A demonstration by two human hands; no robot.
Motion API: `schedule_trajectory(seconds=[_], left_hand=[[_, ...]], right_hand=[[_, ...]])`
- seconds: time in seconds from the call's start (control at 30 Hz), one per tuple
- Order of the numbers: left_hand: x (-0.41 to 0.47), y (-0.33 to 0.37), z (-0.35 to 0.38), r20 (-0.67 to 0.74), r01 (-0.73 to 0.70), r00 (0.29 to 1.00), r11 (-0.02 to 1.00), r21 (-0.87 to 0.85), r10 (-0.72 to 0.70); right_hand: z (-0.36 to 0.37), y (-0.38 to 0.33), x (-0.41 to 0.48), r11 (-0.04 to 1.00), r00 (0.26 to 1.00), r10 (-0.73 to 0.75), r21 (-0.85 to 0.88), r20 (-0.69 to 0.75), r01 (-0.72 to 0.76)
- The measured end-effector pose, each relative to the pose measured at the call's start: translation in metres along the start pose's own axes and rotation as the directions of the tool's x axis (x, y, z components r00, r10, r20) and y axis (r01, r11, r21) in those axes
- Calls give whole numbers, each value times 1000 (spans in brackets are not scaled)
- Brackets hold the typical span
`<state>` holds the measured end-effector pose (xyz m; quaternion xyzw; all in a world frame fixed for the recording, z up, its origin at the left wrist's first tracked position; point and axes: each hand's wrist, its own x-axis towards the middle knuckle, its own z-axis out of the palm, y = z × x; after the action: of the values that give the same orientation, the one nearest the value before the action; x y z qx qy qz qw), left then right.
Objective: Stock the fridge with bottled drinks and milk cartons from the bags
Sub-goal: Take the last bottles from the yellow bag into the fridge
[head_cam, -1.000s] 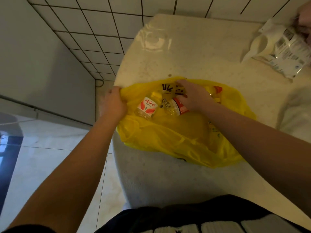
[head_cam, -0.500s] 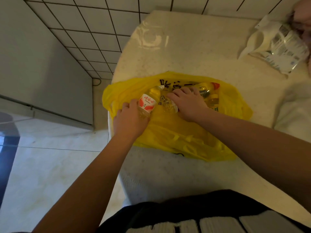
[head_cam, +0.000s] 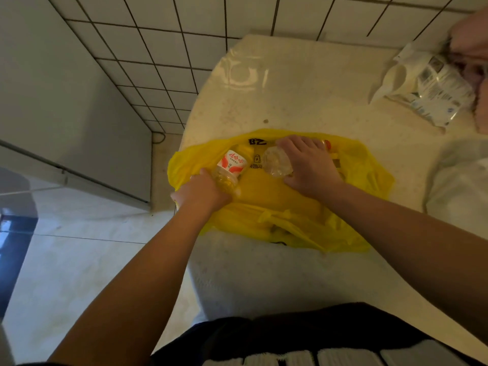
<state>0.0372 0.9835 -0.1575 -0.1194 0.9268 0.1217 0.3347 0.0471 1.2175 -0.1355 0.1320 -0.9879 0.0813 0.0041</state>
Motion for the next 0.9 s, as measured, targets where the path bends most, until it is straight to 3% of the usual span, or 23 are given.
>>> schedule_trajectory(seconds=[0.1,0.17,0.23,0.33,0.47,0.7,0.8,0.9], left_hand=[[2,0,-18,161,-30,986,993,-112,48],[-2,-3,-30,317,-27,941,961,-276,118],[-8,-5,-38,453,60,874,887,-457,175],[-9,-10,-34,546,179,813,806,-565,202],[-37,-7,-34,552,232,779,682,-694,297],[-61,-5,-21,509,246,760,547,-800,404],[-69,-9,-22,482,197,739,533,-823,470],[-72,-17,-31,510,72,662,630,-773,550]], right_hand=[[-13,-8,-16,981,993,92,176,-79,-77],[-21,-14,-28,937,973,188,322,-138,-135],[-31,-22,-41,875,938,294,446,-184,-187],[-45,-32,-61,765,879,435,595,-194,-247],[-62,-41,-87,565,740,645,772,-192,-292],[-73,-46,-124,484,645,731,835,-221,-262],[-75,-50,-134,467,628,741,854,-237,-230],[-77,-55,-143,467,610,751,857,-253,-219]])
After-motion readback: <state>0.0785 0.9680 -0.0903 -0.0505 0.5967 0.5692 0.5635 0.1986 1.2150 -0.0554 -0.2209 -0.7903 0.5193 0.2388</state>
